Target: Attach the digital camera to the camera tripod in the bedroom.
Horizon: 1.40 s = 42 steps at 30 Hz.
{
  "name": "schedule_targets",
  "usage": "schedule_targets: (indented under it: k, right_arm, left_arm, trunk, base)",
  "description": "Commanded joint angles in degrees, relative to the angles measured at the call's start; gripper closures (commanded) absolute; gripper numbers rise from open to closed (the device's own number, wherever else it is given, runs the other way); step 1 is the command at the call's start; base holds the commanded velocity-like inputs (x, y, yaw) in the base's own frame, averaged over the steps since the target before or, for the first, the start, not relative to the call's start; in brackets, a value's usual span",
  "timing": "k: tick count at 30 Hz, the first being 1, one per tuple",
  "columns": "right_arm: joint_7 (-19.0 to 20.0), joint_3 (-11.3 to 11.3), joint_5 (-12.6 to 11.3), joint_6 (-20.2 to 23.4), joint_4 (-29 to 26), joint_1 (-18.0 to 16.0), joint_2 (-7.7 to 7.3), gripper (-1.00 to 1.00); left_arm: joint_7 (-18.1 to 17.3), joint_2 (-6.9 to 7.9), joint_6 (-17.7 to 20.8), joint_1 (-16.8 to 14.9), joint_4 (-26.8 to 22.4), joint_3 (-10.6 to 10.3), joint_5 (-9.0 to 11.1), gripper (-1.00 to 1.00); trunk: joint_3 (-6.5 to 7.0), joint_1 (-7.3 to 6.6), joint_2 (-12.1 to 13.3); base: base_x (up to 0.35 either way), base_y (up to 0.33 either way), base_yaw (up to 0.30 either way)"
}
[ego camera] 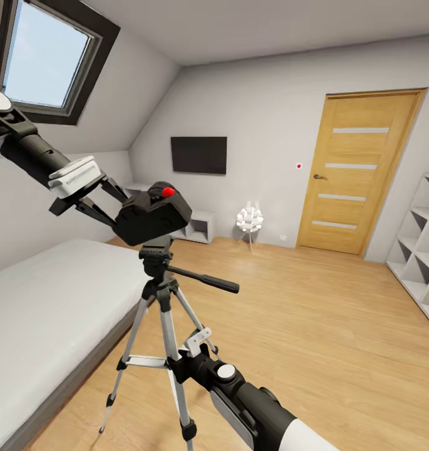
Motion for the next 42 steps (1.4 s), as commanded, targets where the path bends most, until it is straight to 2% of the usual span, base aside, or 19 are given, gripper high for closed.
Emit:
schedule_targets:
  k: [1,5,6,16,23,29,35,42]
  right_arm:
    - [0.0,0.3,0.3,0.0,0.2,0.0,0.00,1.00]
    - [0.0,0.6,0.3,0.0,0.2,0.0,0.00,1.00]
    - [0.0,0.7,0.3,-0.2,0.2,0.0,0.00,1.00]
    - [0.0,0.8,0.4,-0.6,0.2,0.0,0.00,1.00]
    - [0.0,0.8,0.4,-0.7,0.2,0.0,0.00,1.00]
    - [0.0,0.8,0.4,-0.7,0.2,0.1,0.00,1.00]
    - [0.0,0.8,0.4,-0.7,0.2,0.1,0.00,1.00]
    - [0.0,0.8,0.5,-0.8,0.2,0.2,0.00,1.00]
  left_arm:
    - [0.0,0.05,0.2,-0.3,0.0,-0.3,0.4,1.00]
    - [0.0,0.03,-0.4,-0.7,0.2,-0.5,0.4,1.00]
    - [0.0,-0.23,-1.6,-0.9,1.5,-1.4,0.3,1.00]
    - [0.0,-2.67,-5.4,-1.4,5.8,-5.7,-0.1,1.00]
    - [0.0,-3.56,-7.6,-1.7,8.1,-8.3,-0.3,1.00]
    - [0.0,-4.17,-9.2,-1.7,9.8,-9.4,-0.3,1.00]
    - [0.0,-4.60,-10.5,-2.2,12.6,-11.9,-0.4,1.00]
    - [0.0,-5.49,-11.6,-2.6,14.2,-12.9,-1.2,1.00]
  trunk:
    - [-0.13,0.03,-0.1]
    - [-0.13,0.03,-0.1]
    - [-0.13,0.03,-0.1]
    - [-0.13,0.03,-0.1]
    - [-0.13,0.03,-0.1]
    - [-0.13,0.03,-0.1]
    - [-0.13,0.03,-0.1]
    - [-0.13,0.03,-0.1]
  base:
    - [0.000,0.000,0.000]
    - [0.000,0.000,0.000]
    - [0.000,0.000,0.000]
    - [0.000,0.000,0.000]
    - [0.000,0.000,0.000]
    - [0.000,0.000,0.000]
    - [0.000,0.000,0.000]
    - [0.000,0.000,0.000]
